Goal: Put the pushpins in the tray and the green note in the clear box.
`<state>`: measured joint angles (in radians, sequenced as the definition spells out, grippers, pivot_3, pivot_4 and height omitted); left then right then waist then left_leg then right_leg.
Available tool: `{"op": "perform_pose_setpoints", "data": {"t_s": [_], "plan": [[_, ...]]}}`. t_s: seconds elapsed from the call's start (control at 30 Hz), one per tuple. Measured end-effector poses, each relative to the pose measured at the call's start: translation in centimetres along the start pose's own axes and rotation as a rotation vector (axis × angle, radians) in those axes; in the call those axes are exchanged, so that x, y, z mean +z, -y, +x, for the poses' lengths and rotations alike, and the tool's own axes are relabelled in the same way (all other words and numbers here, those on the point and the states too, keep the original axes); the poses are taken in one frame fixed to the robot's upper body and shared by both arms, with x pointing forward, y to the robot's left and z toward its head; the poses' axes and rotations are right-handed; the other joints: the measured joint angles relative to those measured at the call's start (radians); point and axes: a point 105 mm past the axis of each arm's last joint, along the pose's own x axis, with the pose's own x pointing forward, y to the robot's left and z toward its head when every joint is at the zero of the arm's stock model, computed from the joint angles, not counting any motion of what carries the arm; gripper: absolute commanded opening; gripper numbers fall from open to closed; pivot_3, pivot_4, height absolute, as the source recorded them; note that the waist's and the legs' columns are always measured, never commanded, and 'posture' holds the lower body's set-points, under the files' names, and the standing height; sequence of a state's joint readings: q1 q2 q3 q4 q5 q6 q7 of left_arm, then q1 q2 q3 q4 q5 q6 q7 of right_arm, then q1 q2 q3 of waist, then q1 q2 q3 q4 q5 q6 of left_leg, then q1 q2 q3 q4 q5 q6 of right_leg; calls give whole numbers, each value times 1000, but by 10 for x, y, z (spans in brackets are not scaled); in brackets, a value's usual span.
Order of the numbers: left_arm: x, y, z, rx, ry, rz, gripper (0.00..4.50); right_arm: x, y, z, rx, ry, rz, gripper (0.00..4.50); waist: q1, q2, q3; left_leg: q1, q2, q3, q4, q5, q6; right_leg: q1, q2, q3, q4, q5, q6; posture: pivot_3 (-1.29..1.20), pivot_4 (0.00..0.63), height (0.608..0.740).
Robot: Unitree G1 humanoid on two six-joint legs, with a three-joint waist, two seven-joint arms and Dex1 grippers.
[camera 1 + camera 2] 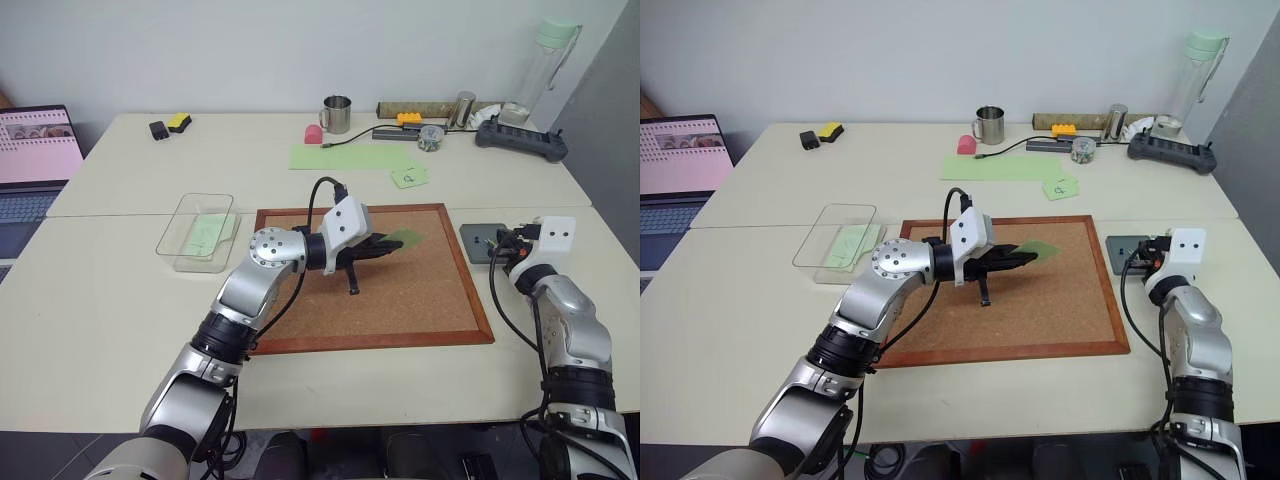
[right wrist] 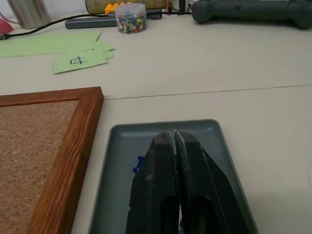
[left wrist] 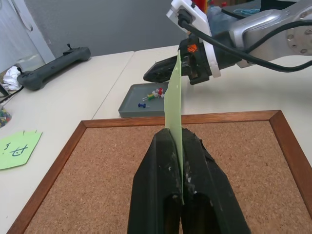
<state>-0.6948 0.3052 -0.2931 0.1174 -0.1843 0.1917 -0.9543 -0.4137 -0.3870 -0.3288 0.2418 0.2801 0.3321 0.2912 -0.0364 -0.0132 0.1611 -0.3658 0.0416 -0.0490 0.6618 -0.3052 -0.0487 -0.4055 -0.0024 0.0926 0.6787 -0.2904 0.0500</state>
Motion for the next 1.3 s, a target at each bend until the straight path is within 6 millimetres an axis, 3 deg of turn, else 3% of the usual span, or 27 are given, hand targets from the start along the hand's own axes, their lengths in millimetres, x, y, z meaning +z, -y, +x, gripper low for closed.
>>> {"op": "perform_pose_setpoints", "data": {"t_s": [0.43, 0.67, 0.77, 0.87, 0.97, 1.1, 1.3], "plan": [[-8, 4, -3, -9, -22, -15, 0, -4, -3, 3, 33, -10, 43, 2912, 3, 0, 0, 0, 0, 0, 0, 0, 0, 0, 0, 0, 0, 0, 0, 0, 150, 740], [-8, 0, -3, 17, -9, -72, 0, 1, -2, 1, 41, 18, 25, 2912, 3, 0, 0, 0, 0, 0, 0, 0, 0, 0, 0, 0, 0, 0, 0, 0, 150, 740], [-3, -11, -7, 86, 22, -139, 0, 12, -15, -4, 122, 61, -9, 2912, 3, 0, 0, 0, 0, 0, 0, 0, 0, 0, 0, -1, 0, 0, 0, 0, 150, 740], [-3, -46, -35, 323, 14, -161, 0, 44, -71, -24, 411, 175, -50, 2912, -9, 1, 0, 0, 1, -2, 0, 0, 0, 0, 2, 0, 1, 0, 0, 0, 150, 740], [-14, -67, -68, 519, -48, -156, 0, 58, -103, -41, 575, 213, -42, 2912, -12, 1, 0, 0, 2, -4, 0, 0, 0, 0, 2, -1, 1, 0, 0, 0, 150, 740], [-38, -93, -129, 862, -163, -157, 0, 69, -132, -61, 732, 212, 22, 2912, -5, -1, 1, -1, 1, -5, 0, 0, 0, 0, 0, -3, 1, 0, 0, 0, 150, 740], [-38, -117, -202, 1236, -206, -142, 0, 78, -163, -81, 913, 179, 119, 2912, 13, -1, 1, -2, 0, -5, 1, 0, 0, 0, -2, -4, 1, 0, 0, 0, 150, 740]]}}
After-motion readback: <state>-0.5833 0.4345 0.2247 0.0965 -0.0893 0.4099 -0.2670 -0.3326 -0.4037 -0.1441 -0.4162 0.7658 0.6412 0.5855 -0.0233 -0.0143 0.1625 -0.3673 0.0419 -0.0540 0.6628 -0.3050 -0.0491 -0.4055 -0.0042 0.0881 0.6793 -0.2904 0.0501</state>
